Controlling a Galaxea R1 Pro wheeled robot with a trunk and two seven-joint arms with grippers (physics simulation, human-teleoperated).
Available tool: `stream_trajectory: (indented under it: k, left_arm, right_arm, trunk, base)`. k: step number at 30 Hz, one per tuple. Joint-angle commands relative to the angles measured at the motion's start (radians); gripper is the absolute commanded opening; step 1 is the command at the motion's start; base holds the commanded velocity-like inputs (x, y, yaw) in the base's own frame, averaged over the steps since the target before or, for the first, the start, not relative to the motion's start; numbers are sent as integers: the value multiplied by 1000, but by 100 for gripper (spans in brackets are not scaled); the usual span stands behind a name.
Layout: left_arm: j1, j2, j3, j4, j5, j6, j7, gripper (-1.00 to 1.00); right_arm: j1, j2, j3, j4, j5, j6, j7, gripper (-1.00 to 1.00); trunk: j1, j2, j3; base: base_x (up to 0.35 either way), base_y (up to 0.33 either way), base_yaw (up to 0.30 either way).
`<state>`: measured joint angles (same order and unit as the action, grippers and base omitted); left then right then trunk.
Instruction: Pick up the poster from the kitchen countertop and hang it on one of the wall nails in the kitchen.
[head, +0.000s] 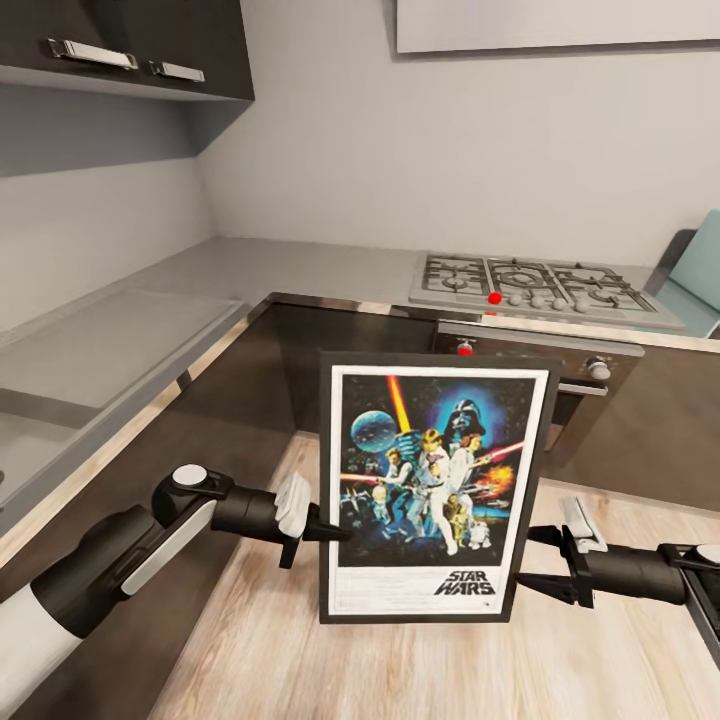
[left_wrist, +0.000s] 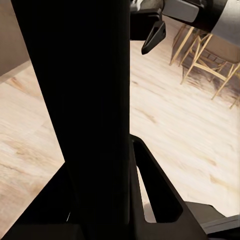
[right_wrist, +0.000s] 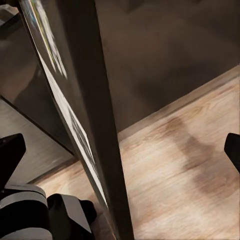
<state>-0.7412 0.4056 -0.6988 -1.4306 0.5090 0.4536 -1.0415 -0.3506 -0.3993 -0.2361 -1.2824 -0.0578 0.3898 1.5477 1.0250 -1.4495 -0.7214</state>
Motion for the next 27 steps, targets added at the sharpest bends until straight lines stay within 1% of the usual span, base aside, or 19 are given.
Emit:
stream_trajectory:
  k: [1,4,7,22,27]
  left_arm:
    - [-1,1,-2,0,8,7,3,-100]
    - [-1,1,-1,-8,8,7,3,-100]
    - [-1,1,0,-15,8,8,3,-100]
    - [-1,1,5,-17,8,8,3,-100]
    - [-1,2,8,-13,4,8,3,-100]
  right_arm:
    - [-1,7,0,0,-2,11,3,100]
    - [-1,16,0,0,-2,11,3,100]
    - [-1,20,0,0,-2,10,3,100]
    - [-1,22,0,-1,-2,9,3,100]
    - [-1,22,0,0,-2,-33,5,100]
  trunk:
    - [0,0,-1]
    - [0,0,-1]
    - [0,0,-1]
    - [0,0,-1]
    - [0,0,-1]
  base:
    - [0,0,0]
    - [0,0,0]
    - [0,0,0]
    - [0,0,0]
    - [0,0,0]
